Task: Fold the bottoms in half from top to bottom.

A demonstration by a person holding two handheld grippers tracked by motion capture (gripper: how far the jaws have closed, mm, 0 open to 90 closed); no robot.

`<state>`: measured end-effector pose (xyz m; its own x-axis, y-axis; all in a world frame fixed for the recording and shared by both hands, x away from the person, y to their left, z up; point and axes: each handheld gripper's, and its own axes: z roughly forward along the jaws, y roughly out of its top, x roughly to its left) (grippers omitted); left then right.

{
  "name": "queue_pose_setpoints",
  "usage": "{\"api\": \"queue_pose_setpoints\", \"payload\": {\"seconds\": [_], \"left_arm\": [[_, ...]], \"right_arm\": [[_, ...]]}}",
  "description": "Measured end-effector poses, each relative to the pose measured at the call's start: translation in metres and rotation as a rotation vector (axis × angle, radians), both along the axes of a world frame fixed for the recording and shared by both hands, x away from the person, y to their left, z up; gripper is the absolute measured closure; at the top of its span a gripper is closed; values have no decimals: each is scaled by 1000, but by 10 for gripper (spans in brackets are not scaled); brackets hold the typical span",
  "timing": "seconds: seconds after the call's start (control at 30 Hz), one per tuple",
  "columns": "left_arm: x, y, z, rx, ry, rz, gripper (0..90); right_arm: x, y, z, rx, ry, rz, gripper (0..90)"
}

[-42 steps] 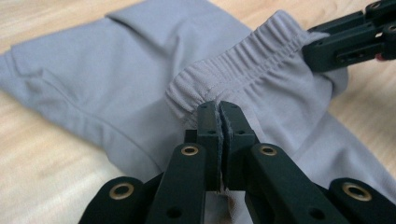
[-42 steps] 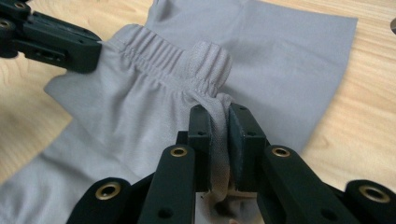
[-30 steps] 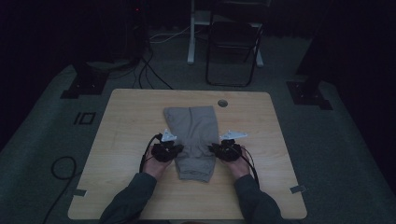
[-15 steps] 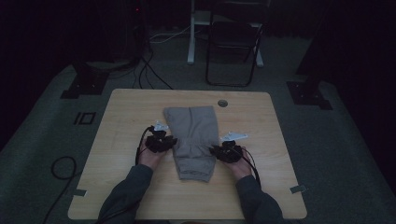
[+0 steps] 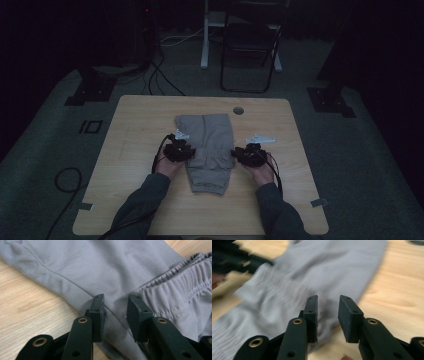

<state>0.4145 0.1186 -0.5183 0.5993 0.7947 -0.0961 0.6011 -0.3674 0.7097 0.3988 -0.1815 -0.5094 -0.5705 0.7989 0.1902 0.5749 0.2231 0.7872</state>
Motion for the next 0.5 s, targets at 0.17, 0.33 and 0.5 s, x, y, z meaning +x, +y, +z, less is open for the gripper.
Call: {"api": "queue_pose_setpoints", "payload": {"seconds": [0.17, 0.33, 0.5], "left_arm": [[-3, 0, 0, -14, -2, 0, 667], [-8, 3, 0, -25, -2, -9, 661], [-25, 8, 1, -51, -6, -29, 653]], "right_arm": [[30, 13, -13, -67, 71, -38, 753], [29, 25, -23, -91, 116, 37, 777], [8, 29, -15, -70, 98, 134, 767]]}}
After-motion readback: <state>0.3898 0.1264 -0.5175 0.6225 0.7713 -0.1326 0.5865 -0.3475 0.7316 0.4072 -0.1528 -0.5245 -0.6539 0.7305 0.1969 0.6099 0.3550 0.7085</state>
